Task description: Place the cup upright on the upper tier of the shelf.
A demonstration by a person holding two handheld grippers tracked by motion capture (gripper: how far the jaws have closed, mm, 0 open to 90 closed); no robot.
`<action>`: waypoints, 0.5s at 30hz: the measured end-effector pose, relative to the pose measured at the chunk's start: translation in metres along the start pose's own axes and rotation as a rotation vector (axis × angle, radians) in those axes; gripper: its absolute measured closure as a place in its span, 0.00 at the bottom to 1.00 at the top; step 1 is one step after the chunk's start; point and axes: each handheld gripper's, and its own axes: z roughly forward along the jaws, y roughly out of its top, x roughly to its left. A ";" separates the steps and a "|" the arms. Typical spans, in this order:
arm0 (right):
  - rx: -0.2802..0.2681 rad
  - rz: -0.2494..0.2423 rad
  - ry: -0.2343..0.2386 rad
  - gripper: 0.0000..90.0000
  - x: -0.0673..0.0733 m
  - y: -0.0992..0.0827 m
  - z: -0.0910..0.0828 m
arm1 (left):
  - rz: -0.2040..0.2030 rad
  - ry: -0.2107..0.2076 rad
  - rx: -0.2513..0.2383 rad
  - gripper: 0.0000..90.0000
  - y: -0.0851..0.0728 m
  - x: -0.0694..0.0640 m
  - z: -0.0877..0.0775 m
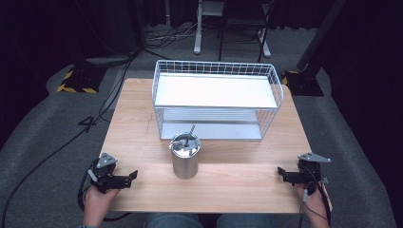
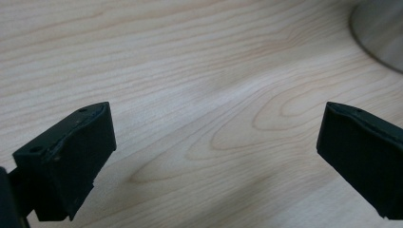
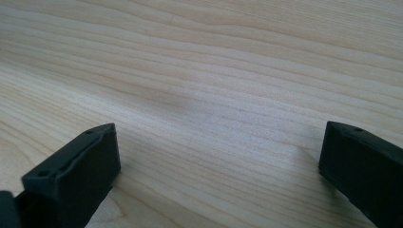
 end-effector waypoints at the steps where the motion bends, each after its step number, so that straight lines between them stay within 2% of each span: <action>1: 0.000 0.000 0.000 0.00 0.000 0.000 0.000 | 0.000 -0.003 -0.008 0.00 0.001 -0.001 -0.003; 5: 0.000 0.000 0.000 0.00 0.000 0.000 0.000 | 0.007 -0.010 -0.024 0.00 0.004 -0.007 -0.013; 10: 0.000 0.000 0.000 0.00 0.000 0.000 0.000 | 0.040 0.013 -0.045 0.00 0.009 -0.018 -0.031; 13: 0.000 0.000 0.000 0.00 0.000 0.000 0.000 | 0.048 0.005 -0.061 0.00 0.012 -0.022 -0.036; 15: 0.000 0.000 0.000 0.00 0.000 0.000 0.000 | 0.057 -0.011 -0.091 0.00 0.017 -0.029 -0.042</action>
